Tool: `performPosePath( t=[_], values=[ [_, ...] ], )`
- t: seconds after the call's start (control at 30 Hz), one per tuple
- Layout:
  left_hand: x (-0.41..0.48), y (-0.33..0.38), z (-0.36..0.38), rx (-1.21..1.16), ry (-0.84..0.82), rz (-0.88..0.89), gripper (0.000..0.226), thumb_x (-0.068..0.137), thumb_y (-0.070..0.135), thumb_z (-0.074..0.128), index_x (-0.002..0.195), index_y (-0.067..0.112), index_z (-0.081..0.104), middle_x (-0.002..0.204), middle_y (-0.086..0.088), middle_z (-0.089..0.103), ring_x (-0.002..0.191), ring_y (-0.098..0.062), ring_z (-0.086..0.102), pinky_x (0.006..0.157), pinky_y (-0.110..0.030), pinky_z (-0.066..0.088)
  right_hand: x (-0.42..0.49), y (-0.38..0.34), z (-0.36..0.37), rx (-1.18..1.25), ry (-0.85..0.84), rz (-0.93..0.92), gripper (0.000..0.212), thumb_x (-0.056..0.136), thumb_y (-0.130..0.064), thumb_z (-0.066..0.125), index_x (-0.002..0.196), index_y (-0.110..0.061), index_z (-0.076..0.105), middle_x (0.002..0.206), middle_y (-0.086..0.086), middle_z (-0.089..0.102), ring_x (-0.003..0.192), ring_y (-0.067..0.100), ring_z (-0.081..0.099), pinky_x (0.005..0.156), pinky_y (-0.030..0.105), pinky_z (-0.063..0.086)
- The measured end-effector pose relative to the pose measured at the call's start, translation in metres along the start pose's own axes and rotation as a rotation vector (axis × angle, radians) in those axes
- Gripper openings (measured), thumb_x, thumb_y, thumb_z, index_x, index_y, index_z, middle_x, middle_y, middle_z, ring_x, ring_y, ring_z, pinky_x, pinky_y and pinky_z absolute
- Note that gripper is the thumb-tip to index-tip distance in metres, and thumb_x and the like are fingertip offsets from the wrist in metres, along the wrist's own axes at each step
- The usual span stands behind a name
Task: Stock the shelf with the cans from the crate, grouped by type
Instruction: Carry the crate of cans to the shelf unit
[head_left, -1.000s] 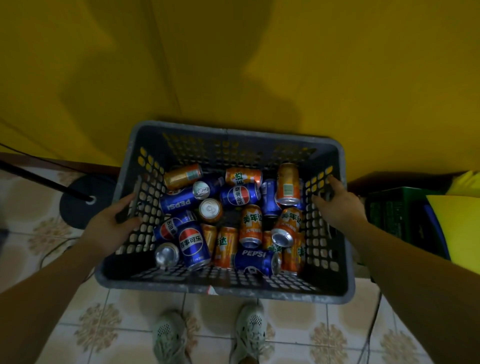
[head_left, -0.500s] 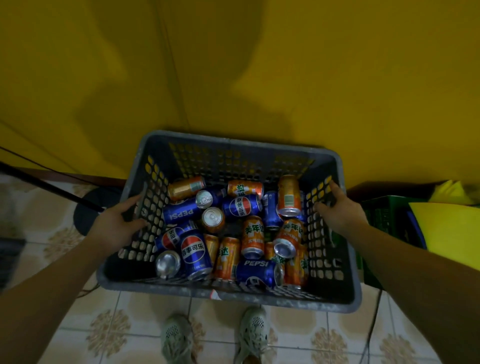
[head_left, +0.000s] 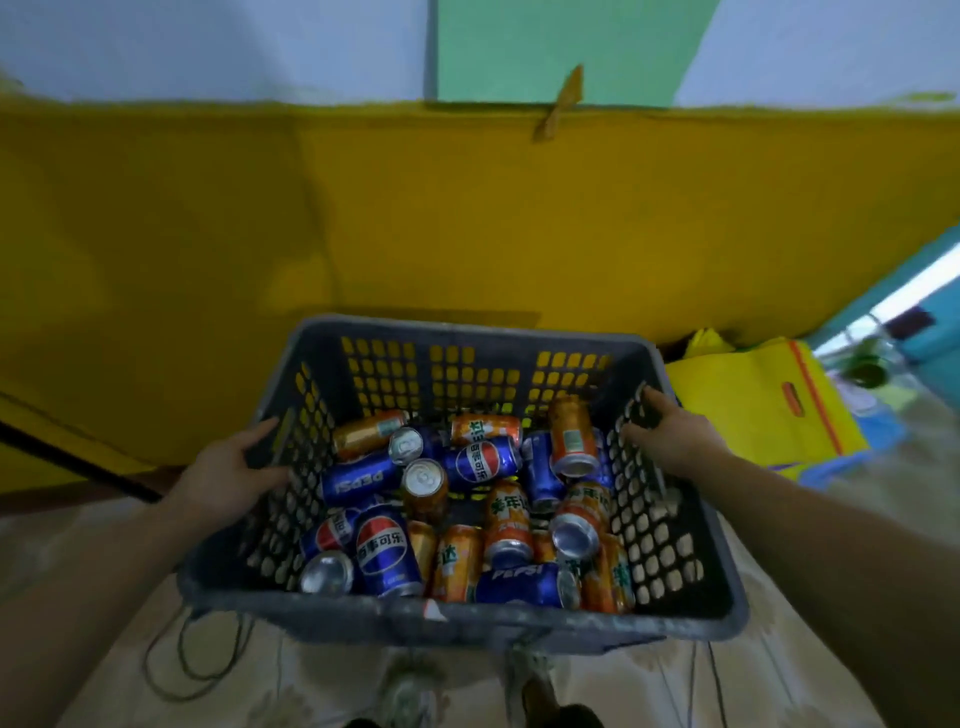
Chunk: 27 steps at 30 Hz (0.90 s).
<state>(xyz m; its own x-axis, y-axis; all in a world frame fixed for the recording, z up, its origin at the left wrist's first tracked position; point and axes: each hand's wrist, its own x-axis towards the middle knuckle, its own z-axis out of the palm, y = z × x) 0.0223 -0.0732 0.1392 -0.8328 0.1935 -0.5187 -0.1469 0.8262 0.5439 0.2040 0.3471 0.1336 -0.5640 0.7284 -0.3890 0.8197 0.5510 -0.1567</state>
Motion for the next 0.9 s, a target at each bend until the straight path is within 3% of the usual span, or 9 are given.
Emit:
performPosePath(
  t=[0.1, 0.23, 0.3, 0.37, 0.43, 0.53, 0.6, 0.73, 0.9],
  values=[
    [-0.016, 0.029, -0.011, 0.06, -0.02, 0.152, 0.071, 0.084, 0.017, 0.071, 0.146, 0.026, 0.036, 0.143, -0.016, 0.045, 0.105, -0.04, 0.059, 0.076, -0.042, 0.05, -0.046, 0.03, -0.023, 0.019, 0.034, 0.088, 0.075, 0.09, -0.056, 0.055, 0.153, -0.034, 0.02, 0.14, 0.011, 0.052, 0.113, 0.032, 0.058, 0.085, 0.035, 0.052],
    [-0.037, 0.069, -0.007, 0.103, -0.069, 0.302, 0.075, 0.08, 0.014, 0.075, 0.145, 0.021, 0.038, 0.144, -0.018, 0.044, 0.115, -0.041, 0.054, 0.08, -0.039, 0.045, -0.1, 0.079, -0.046, 0.105, 0.09, 0.183, 0.075, 0.089, -0.056, 0.055, 0.152, -0.035, 0.021, 0.135, 0.012, 0.056, 0.11, 0.032, 0.06, 0.084, 0.035, 0.053],
    [-0.052, 0.096, 0.0, 0.121, -0.101, 0.362, 0.073, 0.082, 0.014, 0.073, 0.145, 0.022, 0.038, 0.137, -0.018, 0.05, 0.095, -0.037, 0.063, 0.069, -0.038, 0.048, -0.127, 0.109, -0.055, 0.148, 0.114, 0.238, 0.075, 0.089, -0.055, 0.055, 0.152, -0.034, 0.021, 0.133, 0.015, 0.057, 0.108, 0.033, 0.061, 0.084, 0.036, 0.053],
    [-0.068, 0.123, 0.013, 0.139, -0.136, 0.408, 0.071, 0.084, 0.015, 0.072, 0.145, 0.025, 0.038, 0.11, -0.016, 0.062, 0.055, -0.029, 0.061, 0.044, -0.033, 0.049, -0.154, 0.142, -0.064, 0.184, 0.132, 0.294, 0.073, 0.09, -0.054, 0.055, 0.152, -0.033, 0.022, 0.129, 0.016, 0.059, 0.102, 0.033, 0.063, 0.081, 0.036, 0.054],
    [-0.086, 0.148, 0.03, 0.148, -0.18, 0.445, 0.071, 0.084, 0.013, 0.071, 0.144, 0.028, 0.037, 0.085, -0.013, 0.062, 0.041, -0.026, 0.056, 0.035, -0.031, 0.045, -0.18, 0.176, -0.07, 0.219, 0.159, 0.352, 0.072, 0.091, -0.052, 0.055, 0.152, -0.034, 0.022, 0.127, 0.016, 0.06, 0.099, 0.031, 0.064, 0.08, 0.035, 0.054],
    [-0.117, 0.187, 0.061, 0.185, -0.238, 0.534, 0.073, 0.083, 0.012, 0.072, 0.145, 0.028, 0.037, 0.09, -0.02, 0.067, 0.045, -0.028, 0.056, 0.042, -0.035, 0.048, -0.223, 0.229, -0.079, 0.269, 0.211, 0.433, 0.071, 0.089, -0.052, 0.056, 0.151, -0.034, 0.024, 0.122, 0.014, 0.062, 0.088, 0.027, 0.065, 0.073, 0.034, 0.056],
    [-0.144, 0.213, 0.09, 0.203, -0.268, 0.602, 0.072, 0.083, 0.008, 0.071, 0.145, 0.023, 0.038, 0.101, -0.02, 0.065, 0.04, -0.023, 0.053, 0.035, -0.028, 0.045, -0.254, 0.266, -0.083, 0.335, 0.234, 0.509, 0.07, 0.09, -0.051, 0.057, 0.15, -0.035, 0.025, 0.126, 0.013, 0.059, 0.086, 0.024, 0.065, 0.072, 0.036, 0.058],
    [-0.193, 0.257, 0.153, 0.247, -0.327, 0.688, 0.068, 0.082, 0.006, 0.071, 0.143, 0.019, 0.042, 0.071, 0.004, 0.049, 0.036, -0.014, 0.049, 0.029, -0.02, 0.037, -0.307, 0.337, -0.09, 0.362, 0.257, 0.627, 0.071, 0.09, -0.05, 0.056, 0.151, -0.035, 0.022, 0.134, 0.014, 0.053, 0.095, 0.023, 0.063, 0.077, 0.038, 0.058],
    [-0.231, 0.301, 0.237, 0.314, -0.423, 0.776, 0.068, 0.081, 0.003, 0.071, 0.142, 0.017, 0.044, 0.06, -0.011, 0.059, 0.039, -0.02, 0.048, 0.028, -0.02, 0.036, -0.35, 0.42, -0.093, 0.392, 0.23, 0.756, 0.071, 0.09, -0.051, 0.056, 0.15, -0.032, 0.024, 0.13, 0.012, 0.057, 0.1, 0.024, 0.063, 0.082, 0.038, 0.057]
  ],
)
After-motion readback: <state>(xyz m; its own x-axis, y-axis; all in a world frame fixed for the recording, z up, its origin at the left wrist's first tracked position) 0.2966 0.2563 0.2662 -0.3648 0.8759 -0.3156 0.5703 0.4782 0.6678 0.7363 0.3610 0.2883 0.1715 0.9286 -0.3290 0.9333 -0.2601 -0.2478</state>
